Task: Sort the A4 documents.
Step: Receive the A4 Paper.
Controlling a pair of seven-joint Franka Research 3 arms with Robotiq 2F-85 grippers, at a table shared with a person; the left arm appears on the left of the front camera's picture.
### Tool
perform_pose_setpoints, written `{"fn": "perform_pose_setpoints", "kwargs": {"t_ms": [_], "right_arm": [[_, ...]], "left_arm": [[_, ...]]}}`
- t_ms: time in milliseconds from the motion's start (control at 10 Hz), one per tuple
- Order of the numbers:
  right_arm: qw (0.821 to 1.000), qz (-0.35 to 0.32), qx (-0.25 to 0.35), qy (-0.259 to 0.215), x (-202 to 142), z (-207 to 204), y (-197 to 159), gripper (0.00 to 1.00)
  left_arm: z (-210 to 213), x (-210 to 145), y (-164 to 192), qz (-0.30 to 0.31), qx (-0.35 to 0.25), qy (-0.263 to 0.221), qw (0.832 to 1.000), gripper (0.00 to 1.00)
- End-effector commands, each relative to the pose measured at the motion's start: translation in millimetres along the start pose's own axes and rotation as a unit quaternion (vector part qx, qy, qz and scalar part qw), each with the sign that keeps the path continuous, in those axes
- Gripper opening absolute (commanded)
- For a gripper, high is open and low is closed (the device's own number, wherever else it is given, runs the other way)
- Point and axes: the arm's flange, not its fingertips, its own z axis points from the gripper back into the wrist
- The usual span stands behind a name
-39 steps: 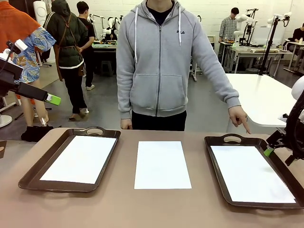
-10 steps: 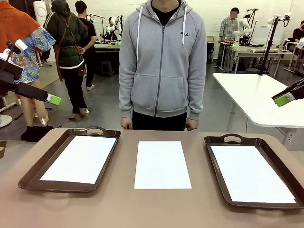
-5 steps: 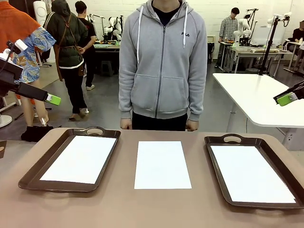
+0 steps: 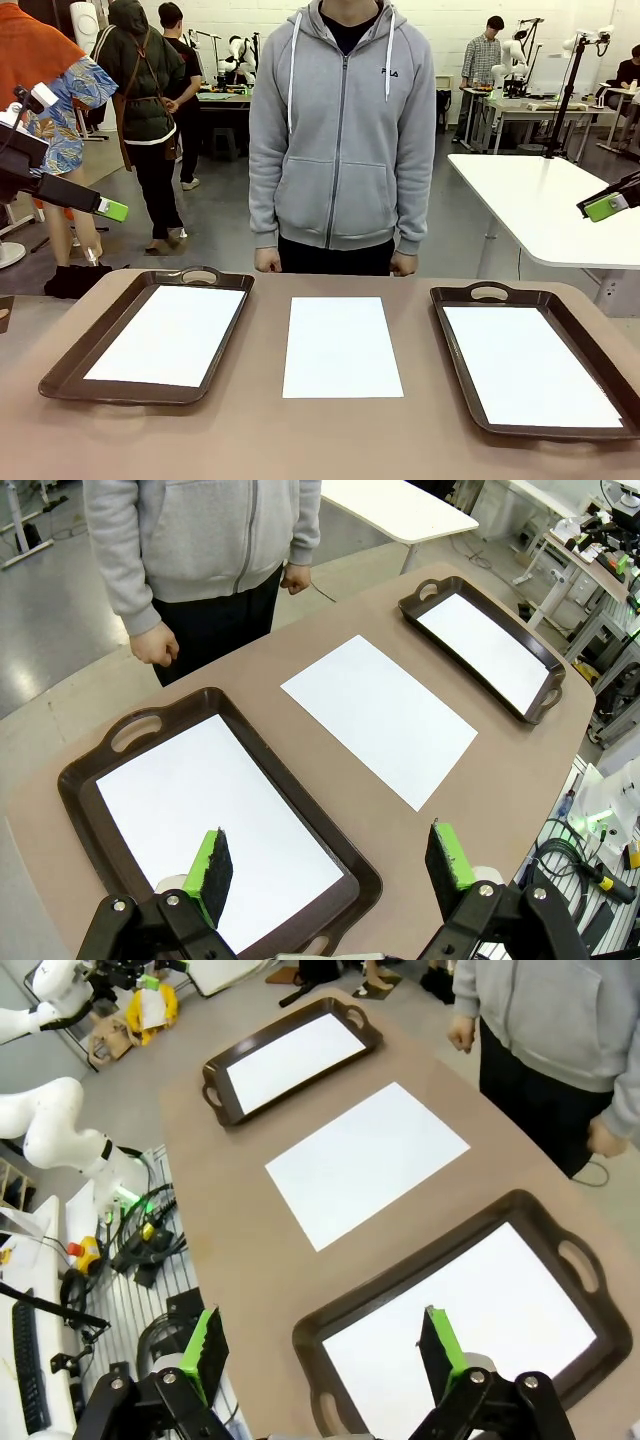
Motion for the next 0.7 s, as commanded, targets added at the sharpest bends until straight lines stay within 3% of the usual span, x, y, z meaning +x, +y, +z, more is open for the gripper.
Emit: {"fn": "perform_pose_setpoints", "kwargs": {"t_ms": [0, 600], "right_arm": [[1.0, 0.003, 0.001, 0.004, -0.1, -1.0, 0.2, 1.0], [1.0, 0.003, 0.001, 0.004, -0.1, -1.0, 0.2, 1.0]], "left_arm": [[-0.6, -0.3, -0.2, -0.001, 0.0, -0.001, 1.0, 1.0], [-0.6, -0.3, -0.2, -0.001, 0.0, -0.001, 1.0, 1.0]]}}
